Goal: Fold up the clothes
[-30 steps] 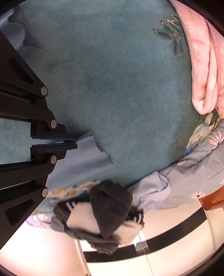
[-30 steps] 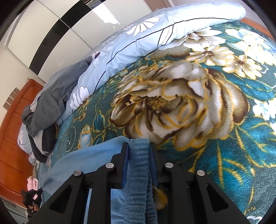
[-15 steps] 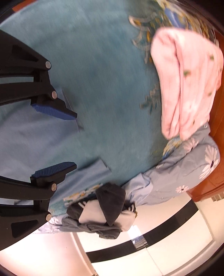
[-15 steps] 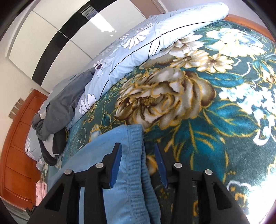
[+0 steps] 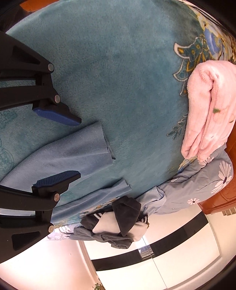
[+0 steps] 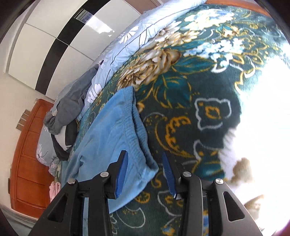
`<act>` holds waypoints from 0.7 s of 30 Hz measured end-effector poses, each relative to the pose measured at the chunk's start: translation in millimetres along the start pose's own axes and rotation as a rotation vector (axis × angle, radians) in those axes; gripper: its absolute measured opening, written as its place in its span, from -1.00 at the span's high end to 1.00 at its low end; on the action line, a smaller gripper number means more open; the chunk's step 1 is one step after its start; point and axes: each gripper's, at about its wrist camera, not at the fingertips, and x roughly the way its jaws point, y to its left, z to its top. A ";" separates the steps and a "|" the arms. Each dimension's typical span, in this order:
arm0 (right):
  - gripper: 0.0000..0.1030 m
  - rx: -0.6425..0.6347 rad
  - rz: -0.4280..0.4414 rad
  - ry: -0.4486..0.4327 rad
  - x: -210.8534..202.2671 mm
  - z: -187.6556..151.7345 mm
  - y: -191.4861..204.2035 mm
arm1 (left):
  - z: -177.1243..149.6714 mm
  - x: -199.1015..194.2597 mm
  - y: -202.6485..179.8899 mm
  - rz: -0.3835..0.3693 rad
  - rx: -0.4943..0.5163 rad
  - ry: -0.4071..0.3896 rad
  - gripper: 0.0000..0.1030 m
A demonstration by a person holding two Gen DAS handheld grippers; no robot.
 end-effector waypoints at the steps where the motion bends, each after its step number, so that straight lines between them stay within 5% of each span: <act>1: 0.21 0.012 0.015 0.022 1.8 -5.7 -2.5 | 0.5 1.2 -0.8 -0.005 0.004 0.000 -0.09; 9: 0.21 0.017 0.058 0.072 24.8 -29.9 8.8 | 4.0 4.7 0.3 -0.067 0.006 0.010 -0.02; 14: 0.81 0.013 0.068 0.034 23.1 -30.0 15.7 | 7.6 5.4 6.3 -0.086 -0.016 0.005 0.90; 21: 0.89 -0.039 0.178 -0.051 2.9 -2.1 44.1 | 27.3 -7.3 -12.4 -0.187 -0.075 -0.017 0.94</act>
